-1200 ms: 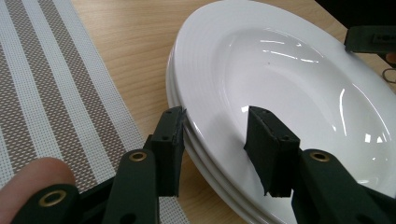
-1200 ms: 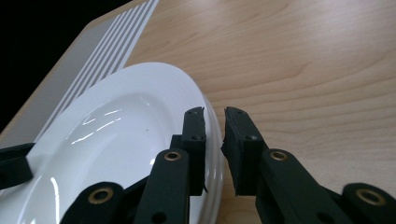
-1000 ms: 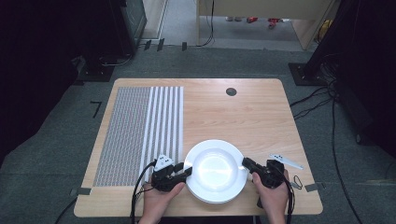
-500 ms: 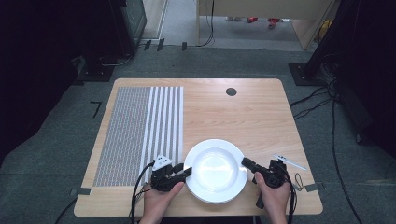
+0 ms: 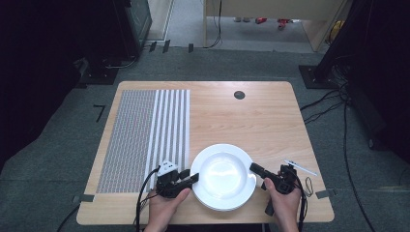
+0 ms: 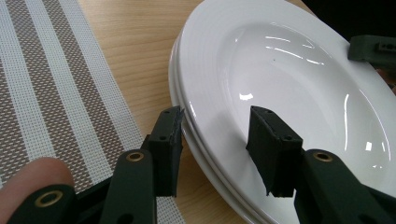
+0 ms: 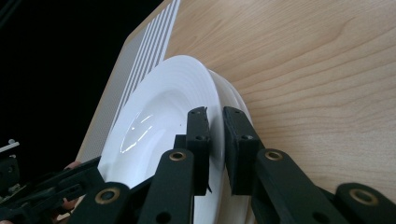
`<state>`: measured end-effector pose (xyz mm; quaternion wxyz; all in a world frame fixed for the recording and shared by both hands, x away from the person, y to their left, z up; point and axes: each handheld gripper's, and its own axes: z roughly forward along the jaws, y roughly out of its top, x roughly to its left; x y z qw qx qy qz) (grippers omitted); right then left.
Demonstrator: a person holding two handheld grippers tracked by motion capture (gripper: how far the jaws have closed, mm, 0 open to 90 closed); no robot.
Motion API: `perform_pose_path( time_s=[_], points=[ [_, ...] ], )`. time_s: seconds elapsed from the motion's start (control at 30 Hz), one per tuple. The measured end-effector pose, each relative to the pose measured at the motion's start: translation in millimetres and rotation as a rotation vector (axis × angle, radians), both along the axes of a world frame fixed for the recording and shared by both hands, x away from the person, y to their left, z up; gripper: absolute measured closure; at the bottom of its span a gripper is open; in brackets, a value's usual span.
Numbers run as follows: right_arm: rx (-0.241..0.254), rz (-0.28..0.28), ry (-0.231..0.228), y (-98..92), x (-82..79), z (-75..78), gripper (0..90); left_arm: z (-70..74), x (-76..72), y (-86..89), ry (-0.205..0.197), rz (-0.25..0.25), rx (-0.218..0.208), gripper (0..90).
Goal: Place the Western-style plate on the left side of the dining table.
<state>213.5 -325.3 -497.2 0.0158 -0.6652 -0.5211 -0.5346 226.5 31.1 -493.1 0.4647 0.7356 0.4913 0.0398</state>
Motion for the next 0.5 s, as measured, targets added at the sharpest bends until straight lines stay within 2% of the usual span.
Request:
perform_pose_path(
  time_s=[0.27,0.5],
  points=[
    [0.003,0.026,0.019,-0.6,1.2,-0.4,80.8,-0.1,-0.1,0.0,0.0,0.0,0.0,55.9],
    [0.013,0.046,0.023,-0.9,2.0,0.0,76.0,-0.3,-0.2,-0.3,0.001,0.0,0.001,55.2]
  ],
)
